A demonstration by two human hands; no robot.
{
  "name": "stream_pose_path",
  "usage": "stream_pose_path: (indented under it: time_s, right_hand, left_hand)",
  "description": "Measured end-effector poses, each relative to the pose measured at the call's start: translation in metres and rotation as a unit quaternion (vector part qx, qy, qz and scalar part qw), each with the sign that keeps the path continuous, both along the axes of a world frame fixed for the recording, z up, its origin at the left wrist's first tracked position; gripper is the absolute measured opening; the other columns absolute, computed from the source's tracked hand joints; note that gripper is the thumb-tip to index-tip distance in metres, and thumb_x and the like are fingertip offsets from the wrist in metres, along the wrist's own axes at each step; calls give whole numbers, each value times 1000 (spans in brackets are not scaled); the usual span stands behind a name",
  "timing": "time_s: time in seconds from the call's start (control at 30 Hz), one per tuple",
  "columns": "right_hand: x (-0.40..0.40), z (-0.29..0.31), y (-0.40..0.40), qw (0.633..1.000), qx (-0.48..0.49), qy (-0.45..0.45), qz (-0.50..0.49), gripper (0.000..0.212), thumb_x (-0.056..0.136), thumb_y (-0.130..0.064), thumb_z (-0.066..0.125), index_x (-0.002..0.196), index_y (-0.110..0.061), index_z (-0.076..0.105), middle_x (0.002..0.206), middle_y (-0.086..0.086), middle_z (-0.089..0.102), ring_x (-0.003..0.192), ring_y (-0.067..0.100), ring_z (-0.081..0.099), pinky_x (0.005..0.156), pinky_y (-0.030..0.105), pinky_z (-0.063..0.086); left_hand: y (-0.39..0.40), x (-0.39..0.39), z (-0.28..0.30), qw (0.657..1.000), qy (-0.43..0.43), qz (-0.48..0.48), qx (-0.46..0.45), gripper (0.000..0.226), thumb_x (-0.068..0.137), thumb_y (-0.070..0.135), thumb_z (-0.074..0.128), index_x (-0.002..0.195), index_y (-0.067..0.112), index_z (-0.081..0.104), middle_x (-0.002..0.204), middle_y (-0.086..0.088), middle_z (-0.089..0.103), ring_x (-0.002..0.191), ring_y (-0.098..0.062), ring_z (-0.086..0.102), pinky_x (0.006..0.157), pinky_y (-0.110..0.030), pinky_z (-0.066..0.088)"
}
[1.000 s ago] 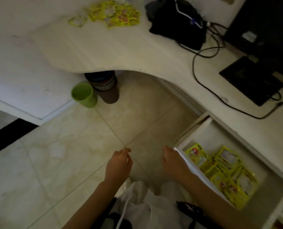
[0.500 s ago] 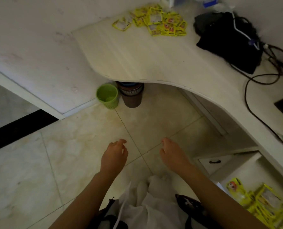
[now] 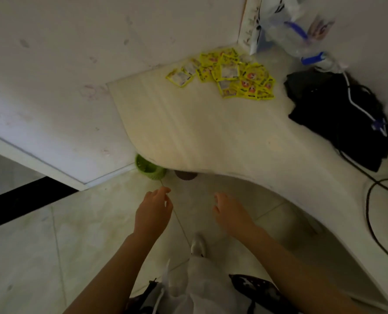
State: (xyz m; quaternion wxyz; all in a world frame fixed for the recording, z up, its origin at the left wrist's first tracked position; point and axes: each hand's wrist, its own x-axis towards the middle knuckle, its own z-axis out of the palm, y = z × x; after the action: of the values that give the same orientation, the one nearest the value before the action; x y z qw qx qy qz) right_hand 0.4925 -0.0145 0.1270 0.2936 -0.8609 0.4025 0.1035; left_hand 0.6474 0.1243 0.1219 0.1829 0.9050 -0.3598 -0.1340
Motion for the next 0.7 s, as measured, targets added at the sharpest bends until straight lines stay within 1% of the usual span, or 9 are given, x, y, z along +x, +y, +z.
stream_pose_path:
  time_s: [0.07, 0.17, 0.27, 0.37, 0.5, 0.7]
  right_hand:
    - [24, 4, -28, 1000, -3, -6, 10, 30, 94, -21, 41, 121, -10, 49, 119, 14, 57, 108, 31, 57, 89, 40, 49]
    - [54, 12, -63, 999, -23, -23, 32, 30, 94, -20, 42, 122, -11, 48, 119, 12, 57, 110, 31, 56, 89, 40, 48]
    - [85, 20, -98, 999, -19, -22, 32, 36, 95, -22, 42, 130, -13, 45, 126, 10, 56, 115, 28, 53, 93, 40, 48]
    - [113, 26, -128, 999, -24, -28, 30, 37, 96, -24, 41, 131, -13, 44, 128, 10, 55, 116, 27, 53, 94, 39, 48]
    - [144, 26, -160, 999, -34, -37, 16, 37, 96, -24, 41, 131, -13, 44, 127, 9, 55, 115, 26, 53, 93, 38, 48]
    - [195, 23, -198, 999, -30, -26, -26, 35, 95, -24, 43, 129, -12, 45, 124, 10, 56, 114, 27, 52, 93, 40, 47]
  left_hand:
    - [-21, 19, 1, 1000, -2, 6, 1, 31, 92, 25, 54, 122, 22, 57, 105, 2, 67, 101, -16, 59, 79, -29, 52]
    - [-46, 43, 6, 1000, -2, 13, -4, 30, 92, 24, 54, 121, 20, 58, 104, 0, 67, 99, -17, 60, 79, -30, 53]
    - [-73, 69, 10, 1000, -4, 8, -12, 29, 93, 23, 54, 122, 20, 57, 107, -1, 66, 100, -17, 60, 81, -28, 51]
    - [-100, 99, 16, 1000, -3, 7, -16, 29, 94, 22, 53, 123, 18, 56, 107, -2, 66, 99, -16, 60, 81, -27, 50]
    - [-134, 141, 18, 1000, -5, -12, -19, 29, 94, 21, 53, 123, 18, 56, 108, -2, 66, 99, -17, 60, 82, -29, 51]
    - [-181, 218, 15, 998, 0, -59, -2, 28, 94, 21, 51, 121, 19, 57, 108, -1, 67, 101, -18, 58, 84, -34, 52]
